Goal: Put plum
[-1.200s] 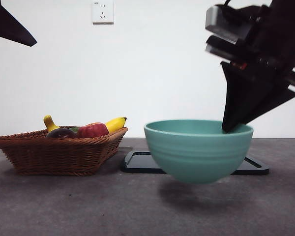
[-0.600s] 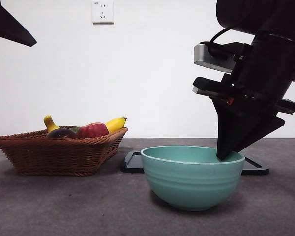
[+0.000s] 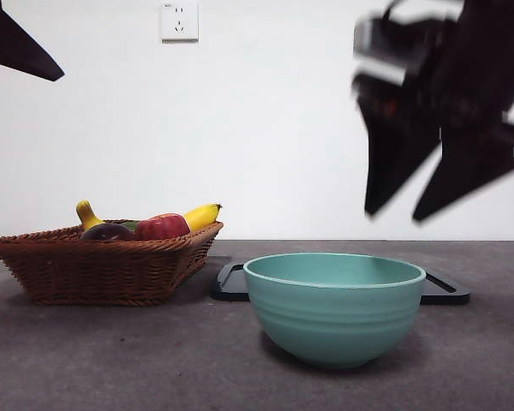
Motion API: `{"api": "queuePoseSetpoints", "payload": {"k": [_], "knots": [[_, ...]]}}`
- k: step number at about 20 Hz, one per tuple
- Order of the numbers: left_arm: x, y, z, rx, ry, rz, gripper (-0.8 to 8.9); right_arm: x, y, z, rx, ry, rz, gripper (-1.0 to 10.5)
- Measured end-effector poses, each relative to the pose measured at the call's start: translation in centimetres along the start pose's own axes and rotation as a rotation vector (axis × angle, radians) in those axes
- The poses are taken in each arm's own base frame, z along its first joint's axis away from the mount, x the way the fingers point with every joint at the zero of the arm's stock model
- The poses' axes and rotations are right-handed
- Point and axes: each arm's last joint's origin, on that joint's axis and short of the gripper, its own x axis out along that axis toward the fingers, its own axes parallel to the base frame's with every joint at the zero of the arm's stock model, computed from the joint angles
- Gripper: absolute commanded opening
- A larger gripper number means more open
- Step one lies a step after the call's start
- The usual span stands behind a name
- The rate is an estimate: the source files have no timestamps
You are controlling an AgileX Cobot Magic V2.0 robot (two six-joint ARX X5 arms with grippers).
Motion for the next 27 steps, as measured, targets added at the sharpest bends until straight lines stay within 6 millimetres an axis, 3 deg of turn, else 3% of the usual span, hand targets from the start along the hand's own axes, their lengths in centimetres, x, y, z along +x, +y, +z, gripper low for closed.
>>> {"api": "queuePoseSetpoints", "payload": {"k": [4, 8, 11, 19, 20, 21, 23, 24, 27], "knots": [[0.0, 0.0, 0.0, 0.0, 0.0, 0.0, 4.03, -5.2, 0.5, 0.2, -0.008, -0.076, 0.086, 2.8], [0.0, 0.0, 0.0, 0.0, 0.0, 0.0, 4.03, -9.2, 0.7, -1.7, -0.021, -0.099, 0.209, 2.8], [0.0, 0.0, 0.0, 0.0, 0.0, 0.0, 4.03, -11.1, 0.6, -3.1, -0.025, -0.09, 0.254, 2.8], [0.0, 0.0, 0.0, 0.0, 0.0, 0.0, 4.0, -12.1, 0.4, -4.0, -0.025, -0.09, 0.259, 2.8], [0.0, 0.0, 0.0, 0.0, 0.0, 0.0, 3.72, -12.1, 0.4, -4.0, -0.025, -0.09, 0.259, 2.7], [0.0, 0.0, 0.0, 0.0, 0.0, 0.0, 2.84, -12.1, 0.4, -4.0, -0.025, -0.09, 0.259, 2.4], [0.0, 0.0, 0.0, 0.0, 0.0, 0.0, 0.5, -12.1, 0.4, -4.0, -0.025, -0.09, 0.259, 0.1], [0.0, 0.0, 0.0, 0.0, 0.0, 0.0, 0.1, -12.1, 0.4, -4.0, -0.026, -0.09, 0.259, 0.1], [0.0, 0.0, 0.0, 0.0, 0.0, 0.0, 0.09, -12.1, 0.4, -4.0, -0.026, -0.091, 0.259, 0.1]]}}
